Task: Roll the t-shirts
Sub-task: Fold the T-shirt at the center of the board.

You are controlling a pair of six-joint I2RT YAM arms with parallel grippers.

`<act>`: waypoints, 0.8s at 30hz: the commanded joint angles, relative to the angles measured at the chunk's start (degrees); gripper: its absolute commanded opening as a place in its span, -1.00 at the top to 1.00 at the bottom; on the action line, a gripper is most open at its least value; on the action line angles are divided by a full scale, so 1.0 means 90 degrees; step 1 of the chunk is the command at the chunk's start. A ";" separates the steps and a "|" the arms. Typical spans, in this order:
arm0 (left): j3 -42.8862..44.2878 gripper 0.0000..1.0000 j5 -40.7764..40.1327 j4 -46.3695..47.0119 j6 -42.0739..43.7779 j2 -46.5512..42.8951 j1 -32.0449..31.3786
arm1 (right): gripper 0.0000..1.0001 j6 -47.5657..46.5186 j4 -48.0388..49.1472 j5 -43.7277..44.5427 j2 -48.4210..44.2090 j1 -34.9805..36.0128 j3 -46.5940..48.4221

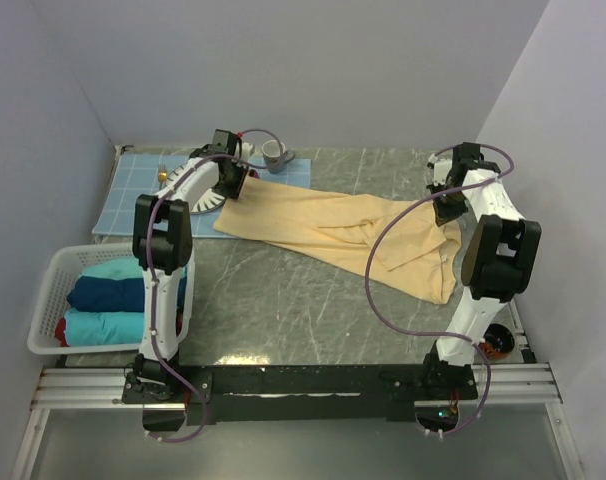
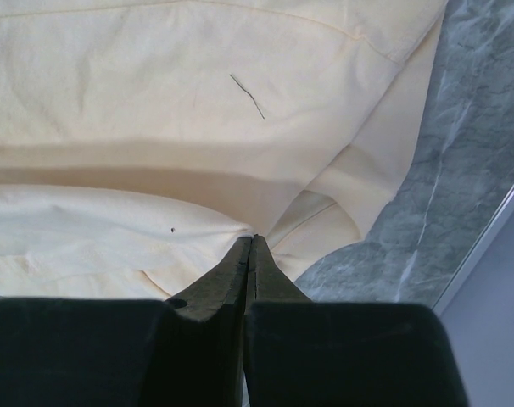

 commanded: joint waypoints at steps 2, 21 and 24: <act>0.0692 0.30 -0.0222 0.0271 0.0022 0.0286 0.0016 | 1.00 0.0063 -0.0045 -0.0062 -0.0154 -0.0046 0.0077; 0.0243 0.98 -0.0525 0.0330 -0.0134 -0.0348 0.0260 | 1.00 0.0161 0.0062 0.0134 -0.0125 -0.0046 0.0086; 0.0272 0.95 -0.0496 0.0320 -0.0144 -0.0358 0.0270 | 1.00 0.0210 0.0073 0.0134 -0.0086 -0.0037 0.0115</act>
